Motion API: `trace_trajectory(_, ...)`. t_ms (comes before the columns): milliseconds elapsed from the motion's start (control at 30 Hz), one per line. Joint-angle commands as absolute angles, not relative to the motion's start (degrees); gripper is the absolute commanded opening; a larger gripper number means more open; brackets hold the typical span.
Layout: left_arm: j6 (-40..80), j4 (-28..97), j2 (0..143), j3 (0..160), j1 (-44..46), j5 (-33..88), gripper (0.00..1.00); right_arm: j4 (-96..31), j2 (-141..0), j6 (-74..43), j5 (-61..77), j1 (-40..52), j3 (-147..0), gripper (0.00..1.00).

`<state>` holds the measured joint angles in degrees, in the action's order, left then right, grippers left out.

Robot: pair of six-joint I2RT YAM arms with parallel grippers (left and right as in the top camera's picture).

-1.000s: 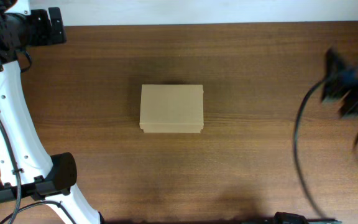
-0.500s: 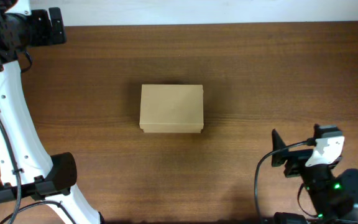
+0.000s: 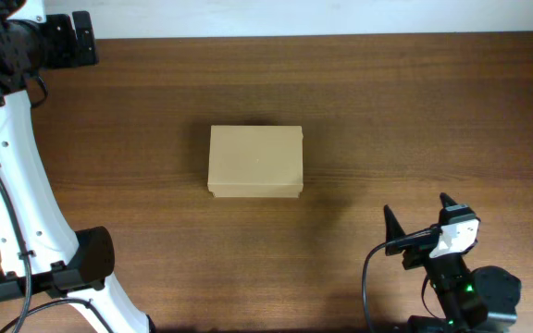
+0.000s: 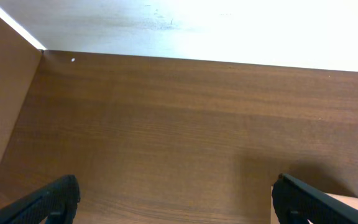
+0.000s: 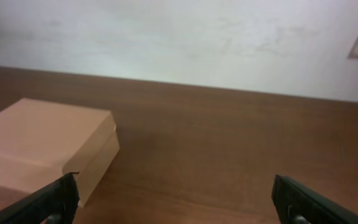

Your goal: Pack container

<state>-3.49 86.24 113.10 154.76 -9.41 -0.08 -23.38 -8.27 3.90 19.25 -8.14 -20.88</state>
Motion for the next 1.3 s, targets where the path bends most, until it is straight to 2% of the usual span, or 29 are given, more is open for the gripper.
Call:
trace_trajectory(0, -4.2, 86.1, 113.3, 154.7, -9.5, -0.4, 1.0, -22.9, -7.0, 4.0, 21.5, -7.9, -18.9, 0.99)
trace_trajectory(933, -4.2, 86.1, 113.3, 154.7, -9.5, -0.4, 1.0, -20.5, -6.7, 4.1, 21.4, -7.9, -6.2, 0.99)
trace_trajectory(1267, -4.2, 86.1, 113.3, 154.7, -9.5, -0.4, 1.0, -19.6, -6.7, 4.1, 21.2, -7.9, -6.0, 0.99)
